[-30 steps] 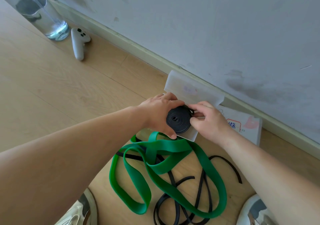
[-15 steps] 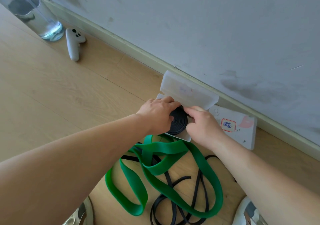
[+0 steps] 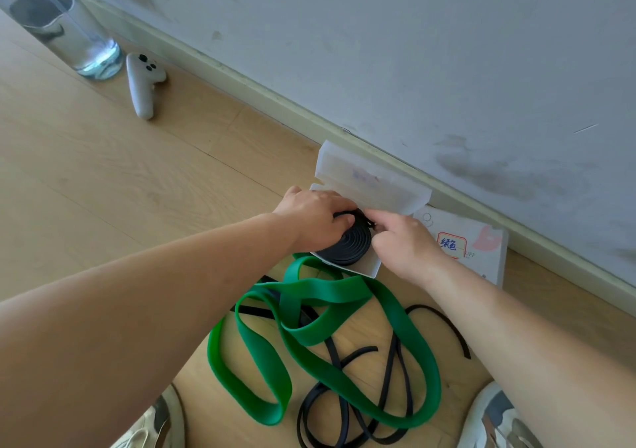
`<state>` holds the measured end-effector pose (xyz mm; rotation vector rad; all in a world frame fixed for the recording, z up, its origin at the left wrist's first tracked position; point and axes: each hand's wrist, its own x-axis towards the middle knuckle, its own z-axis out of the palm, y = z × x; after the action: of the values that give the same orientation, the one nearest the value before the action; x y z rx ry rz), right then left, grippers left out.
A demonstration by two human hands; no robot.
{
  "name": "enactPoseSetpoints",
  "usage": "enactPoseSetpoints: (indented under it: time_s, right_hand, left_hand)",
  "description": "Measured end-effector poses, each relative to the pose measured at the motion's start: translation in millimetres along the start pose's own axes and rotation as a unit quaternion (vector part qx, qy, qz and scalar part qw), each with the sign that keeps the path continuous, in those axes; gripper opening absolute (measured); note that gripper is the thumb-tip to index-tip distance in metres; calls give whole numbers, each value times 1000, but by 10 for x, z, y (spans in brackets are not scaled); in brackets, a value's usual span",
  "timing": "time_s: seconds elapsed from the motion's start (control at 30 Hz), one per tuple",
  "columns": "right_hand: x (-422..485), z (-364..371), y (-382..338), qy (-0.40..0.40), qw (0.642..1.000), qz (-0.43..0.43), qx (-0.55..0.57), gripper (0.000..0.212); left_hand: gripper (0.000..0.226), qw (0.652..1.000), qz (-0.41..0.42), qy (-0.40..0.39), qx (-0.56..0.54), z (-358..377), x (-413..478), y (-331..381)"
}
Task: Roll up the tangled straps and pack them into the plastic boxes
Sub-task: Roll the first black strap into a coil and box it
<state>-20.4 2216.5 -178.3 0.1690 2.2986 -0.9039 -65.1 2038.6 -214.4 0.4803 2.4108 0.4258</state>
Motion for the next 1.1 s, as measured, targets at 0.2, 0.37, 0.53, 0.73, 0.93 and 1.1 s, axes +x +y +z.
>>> enactPoseSetpoints:
  time_s: [0.2, 0.37, 0.53, 0.73, 0.93, 1.1]
  right_hand:
    - [90, -52, -44, -27, 999, 23, -30, 37]
    - [121, -79, -64, -65, 992, 15, -104, 42]
    - [97, -46, -51, -51, 994, 7, -101, 44]
    - [131, -41, 9, -51, 993, 2, -108, 44]
    - [126, 0, -104, -57, 987, 40, -145, 71]
    - [143, 43, -103, -49, 973, 20, -223, 52]
  left_hand:
    - [48, 999, -23, -29, -3, 101, -35, 29]
    - [47, 999, -14, -18, -34, 75, -101, 6]
    - [45, 999, 8, -21, -25, 20, -213, -51]
    - [38, 993, 95, 71, -3, 106, -288, -51]
    - [46, 993, 63, -37, -90, 111, -272, -4]
    - [65, 992, 32, -94, -72, 121, -134, -61]
